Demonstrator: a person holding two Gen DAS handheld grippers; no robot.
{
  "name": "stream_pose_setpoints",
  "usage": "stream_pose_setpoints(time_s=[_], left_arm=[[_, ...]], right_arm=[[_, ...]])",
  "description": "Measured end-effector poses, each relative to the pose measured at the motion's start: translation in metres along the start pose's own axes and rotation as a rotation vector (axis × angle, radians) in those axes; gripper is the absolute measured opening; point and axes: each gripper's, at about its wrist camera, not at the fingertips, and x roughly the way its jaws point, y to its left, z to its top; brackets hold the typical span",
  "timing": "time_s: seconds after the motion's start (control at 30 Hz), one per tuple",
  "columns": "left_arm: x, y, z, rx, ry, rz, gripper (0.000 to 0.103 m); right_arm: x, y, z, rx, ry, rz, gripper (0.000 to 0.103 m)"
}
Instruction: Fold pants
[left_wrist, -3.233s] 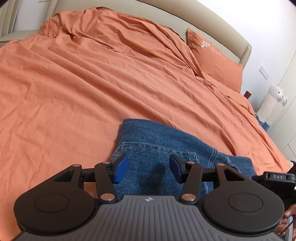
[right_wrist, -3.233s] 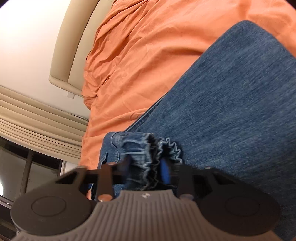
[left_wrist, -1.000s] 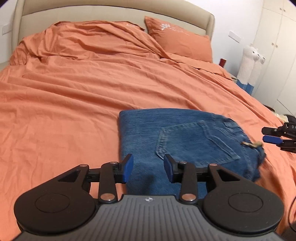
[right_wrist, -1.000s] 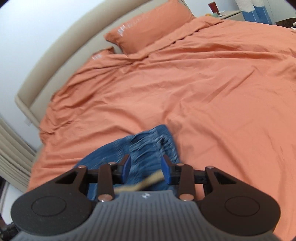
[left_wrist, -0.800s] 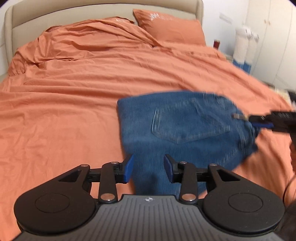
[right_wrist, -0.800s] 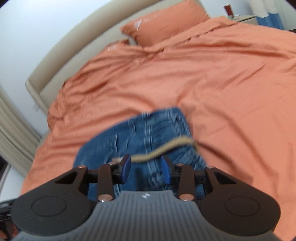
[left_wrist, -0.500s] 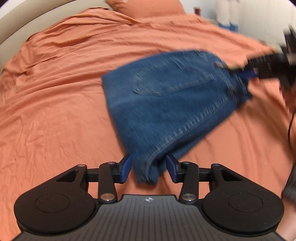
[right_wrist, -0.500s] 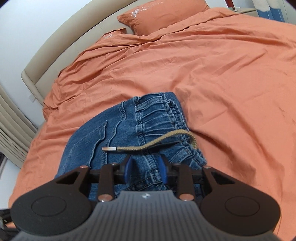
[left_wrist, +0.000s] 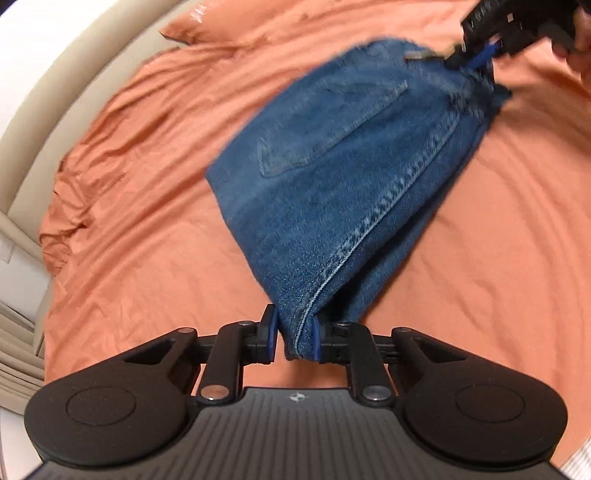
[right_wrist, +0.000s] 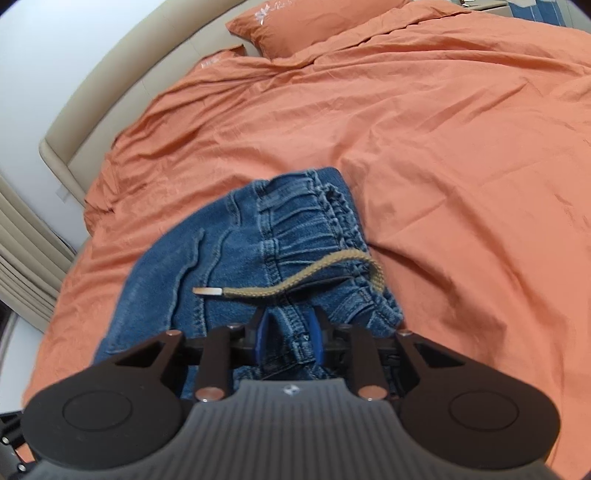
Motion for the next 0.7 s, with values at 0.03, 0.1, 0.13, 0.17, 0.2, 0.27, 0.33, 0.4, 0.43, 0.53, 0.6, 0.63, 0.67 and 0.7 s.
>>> stream_pose_setpoints(time_s=[0.03,0.1,0.13,0.17,0.2,0.27,0.33,0.4,0.43,0.53,0.6,0.63,0.67,0.7], left_arm=[[0.006,-0.004,-0.002,0.010,0.017,-0.004,0.019],[0.017,-0.009,-0.008,0.008,0.042,-0.015,0.019],[0.022,-0.009,-0.010,-0.007,0.052,-0.026,0.019],[0.024,-0.009,-0.012,-0.026,0.055,-0.037,0.019],[0.027,-0.006,-0.014,-0.045,0.060,-0.050,0.019],[0.029,-0.001,-0.015,-0.070,0.074,-0.076,0.019],[0.029,0.000,-0.017,-0.082,0.091,-0.098,0.019],[0.028,0.001,-0.016,-0.079,0.103,-0.107,0.018],[0.025,0.002,-0.016,-0.087,0.108,-0.114,0.017],[0.018,0.009,-0.018,-0.123,0.117,-0.147,0.018],[0.019,0.017,-0.021,-0.156,0.151,-0.184,0.019],[0.018,0.021,-0.024,-0.175,0.154,-0.189,0.019],[0.014,0.025,-0.026,-0.202,0.150,-0.191,0.020],[0.010,0.030,-0.027,-0.229,0.135,-0.187,0.020]], right_arm=[[0.001,0.000,-0.001,-0.009,0.008,-0.005,0.015],[0.002,-0.001,-0.002,-0.019,0.019,-0.010,0.011],[0.003,-0.004,-0.003,-0.022,0.026,-0.014,0.009],[0.005,-0.007,-0.004,-0.018,0.033,-0.013,0.009],[0.006,-0.009,-0.005,-0.012,0.040,-0.011,0.009],[0.008,-0.010,-0.006,-0.014,0.045,-0.011,0.008],[0.011,-0.008,-0.006,-0.032,0.045,-0.019,0.008],[0.013,-0.007,-0.005,-0.048,0.044,-0.026,0.008],[0.013,-0.007,-0.005,-0.053,0.042,-0.026,0.008],[0.009,-0.009,-0.004,-0.031,0.038,-0.010,0.008],[0.002,-0.012,-0.004,-0.009,0.046,0.001,0.008],[-0.003,-0.014,-0.004,0.010,0.048,0.007,0.008],[-0.008,-0.016,-0.004,0.026,0.050,0.011,0.008],[-0.013,-0.017,-0.004,0.037,0.057,0.013,0.008]])
